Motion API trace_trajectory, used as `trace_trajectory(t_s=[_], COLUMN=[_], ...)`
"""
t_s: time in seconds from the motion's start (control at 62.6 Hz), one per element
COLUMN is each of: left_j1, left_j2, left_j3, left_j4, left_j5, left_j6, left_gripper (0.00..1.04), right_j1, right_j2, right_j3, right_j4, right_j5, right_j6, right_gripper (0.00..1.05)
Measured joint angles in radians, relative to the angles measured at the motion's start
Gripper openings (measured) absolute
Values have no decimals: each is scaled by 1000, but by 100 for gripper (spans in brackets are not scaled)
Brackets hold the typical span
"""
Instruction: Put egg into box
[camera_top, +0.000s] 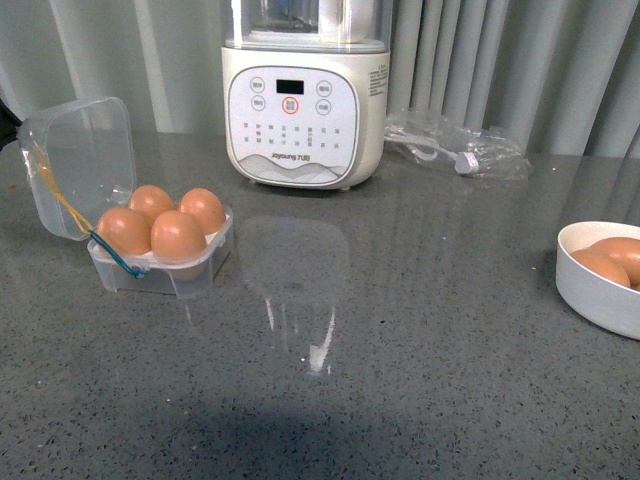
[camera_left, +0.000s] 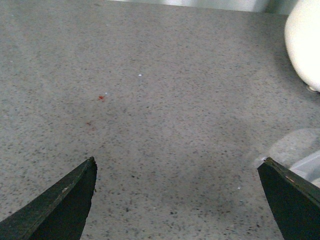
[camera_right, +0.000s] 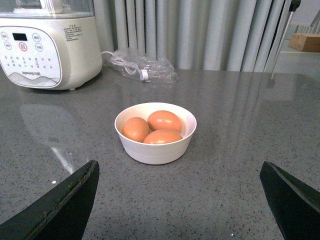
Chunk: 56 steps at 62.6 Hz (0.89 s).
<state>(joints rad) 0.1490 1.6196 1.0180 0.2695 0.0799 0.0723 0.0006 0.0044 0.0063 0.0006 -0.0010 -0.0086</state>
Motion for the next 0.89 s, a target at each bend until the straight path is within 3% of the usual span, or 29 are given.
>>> trace_trajectory(t_s=[0.24,0.591,0.894], left_j1=[-110,-365,-386], left_j2=[-20,-104,-139], left_j3=[1,-24,-38], left_j4=[-24,-108,-99], left_j5=[3,22,-22], left_j6=[-37,-77,-73], left_gripper=[98,98,98], right_j1=[0,0,0], right_j2=[0,0,0], right_j3=[0,0,0], right_j4=[0,0,0], right_j5=[0,0,0], right_j6=[0,0,0], right_gripper=[97,97,97])
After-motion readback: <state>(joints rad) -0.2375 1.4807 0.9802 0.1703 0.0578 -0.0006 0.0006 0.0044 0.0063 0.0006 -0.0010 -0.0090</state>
